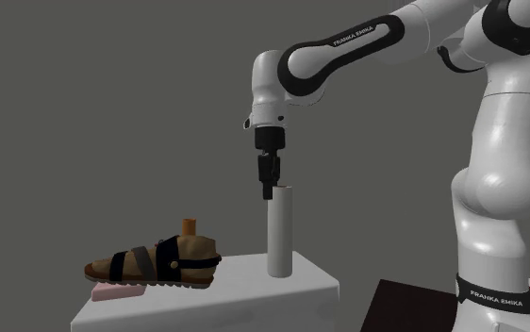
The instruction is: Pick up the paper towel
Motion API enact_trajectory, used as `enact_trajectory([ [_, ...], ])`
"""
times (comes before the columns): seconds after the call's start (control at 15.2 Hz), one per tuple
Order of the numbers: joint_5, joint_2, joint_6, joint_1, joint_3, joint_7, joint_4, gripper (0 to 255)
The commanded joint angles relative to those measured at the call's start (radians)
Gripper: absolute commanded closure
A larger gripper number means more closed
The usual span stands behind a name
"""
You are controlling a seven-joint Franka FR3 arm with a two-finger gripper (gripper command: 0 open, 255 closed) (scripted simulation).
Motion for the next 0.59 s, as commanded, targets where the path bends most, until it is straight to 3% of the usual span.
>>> enact_trajectory([
  [0.0,-0.001,0.001,0.000,-0.001,0.000,0.000,-0.001,255],
  [0.53,0.000,-0.009,-0.067,-0.001,-0.003,-0.002,0.056,255],
])
